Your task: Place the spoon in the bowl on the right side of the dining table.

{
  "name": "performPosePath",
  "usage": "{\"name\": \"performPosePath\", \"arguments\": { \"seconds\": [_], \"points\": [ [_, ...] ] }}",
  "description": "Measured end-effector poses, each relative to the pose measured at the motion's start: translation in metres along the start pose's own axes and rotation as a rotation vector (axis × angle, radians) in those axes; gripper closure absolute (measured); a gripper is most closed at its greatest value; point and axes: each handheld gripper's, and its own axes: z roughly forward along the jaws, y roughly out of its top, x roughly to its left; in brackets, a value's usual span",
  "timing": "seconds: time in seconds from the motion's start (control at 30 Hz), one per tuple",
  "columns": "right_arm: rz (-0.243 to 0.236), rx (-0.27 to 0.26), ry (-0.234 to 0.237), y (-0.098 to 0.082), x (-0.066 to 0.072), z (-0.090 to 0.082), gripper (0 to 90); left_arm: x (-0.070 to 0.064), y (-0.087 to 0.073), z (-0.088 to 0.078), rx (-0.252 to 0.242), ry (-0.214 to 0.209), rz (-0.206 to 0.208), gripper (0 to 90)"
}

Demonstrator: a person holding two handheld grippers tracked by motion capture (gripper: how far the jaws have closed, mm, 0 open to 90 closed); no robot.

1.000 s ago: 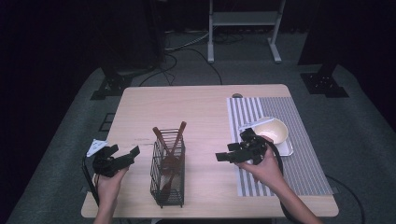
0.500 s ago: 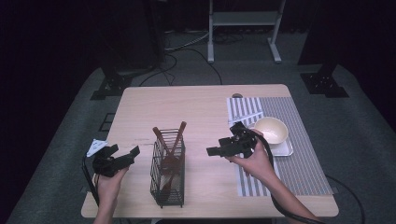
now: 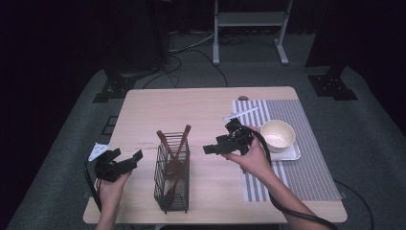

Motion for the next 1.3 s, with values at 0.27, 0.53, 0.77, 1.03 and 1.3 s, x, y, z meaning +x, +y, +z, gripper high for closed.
{"name": "performPosePath", "arguments": {
  "seconds": [0.27,0.53,0.77,1.03,1.3],
  "points": [
    [-0.002,0.008,-0.001,0.013,0.001,0.008,21.7,0.000,0.000,0.000,-0.004,0.000,-0.001,2.0],
    [-0.008,0.011,-0.006,0.020,0.002,0.015,22.4,-0.001,0.001,0.000,-0.006,-0.004,0.000,2.0],
    [-0.011,0.006,-0.001,0.028,0.004,0.022,22.4,0.001,0.000,0.000,-0.002,0.000,-0.007,2.0],
    [-0.011,0.015,0.004,0.035,0.006,0.033,22.4,0.002,0.000,0.000,-0.001,0.001,-0.007,2.0],
    [-0.019,0.022,0.001,0.041,0.009,0.038,22.4,0.001,0.000,0.000,-0.003,0.000,-0.007,2.0]
  ]
}}
